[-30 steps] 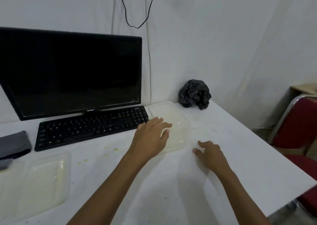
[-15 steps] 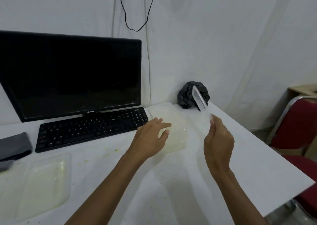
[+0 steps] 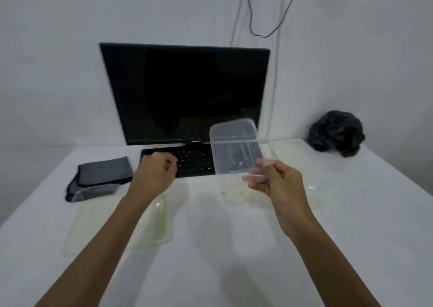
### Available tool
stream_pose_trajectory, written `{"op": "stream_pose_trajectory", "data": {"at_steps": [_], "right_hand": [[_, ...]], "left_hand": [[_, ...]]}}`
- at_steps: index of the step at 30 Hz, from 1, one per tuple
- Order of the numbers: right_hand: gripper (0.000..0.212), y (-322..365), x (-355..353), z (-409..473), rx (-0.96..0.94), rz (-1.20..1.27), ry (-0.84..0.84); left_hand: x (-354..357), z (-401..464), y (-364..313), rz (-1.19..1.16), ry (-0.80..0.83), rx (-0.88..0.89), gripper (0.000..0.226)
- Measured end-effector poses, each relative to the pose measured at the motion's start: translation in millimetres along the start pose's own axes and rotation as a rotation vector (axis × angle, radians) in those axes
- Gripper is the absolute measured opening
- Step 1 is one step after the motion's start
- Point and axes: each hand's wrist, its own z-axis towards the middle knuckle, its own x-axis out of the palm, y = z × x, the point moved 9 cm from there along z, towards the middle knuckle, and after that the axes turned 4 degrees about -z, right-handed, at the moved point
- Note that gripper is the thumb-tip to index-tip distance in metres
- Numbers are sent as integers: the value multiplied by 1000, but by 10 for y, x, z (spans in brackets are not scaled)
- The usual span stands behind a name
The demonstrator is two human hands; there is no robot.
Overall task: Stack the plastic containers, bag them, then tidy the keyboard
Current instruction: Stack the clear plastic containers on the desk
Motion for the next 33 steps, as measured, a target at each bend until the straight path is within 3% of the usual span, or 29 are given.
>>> {"op": "stream_pose_trajectory", "data": {"at_steps": [5, 10, 15, 19, 24, 33], "right_hand": [[21, -448, 628, -147, 173, -47, 202], [17, -623, 882, -214, 217, -118, 263], [10, -635, 887, -220, 198, -207, 238], [10, -658, 878, -224, 183, -223, 252], [10, -690, 918, -245, 183, -223, 274], [12, -747, 871, -235, 243, -93, 227]], "left_hand": [[-404, -88, 788, 520, 45, -87, 25], [-411, -113, 1100, 611, 77, -131, 28], [-524, -100, 965, 524, -21, -58, 28], [-711, -21, 766, 237, -86, -25, 24], [-742, 8, 556, -104, -106, -94, 20], [-561, -86, 455, -411, -73, -202, 11]]}}
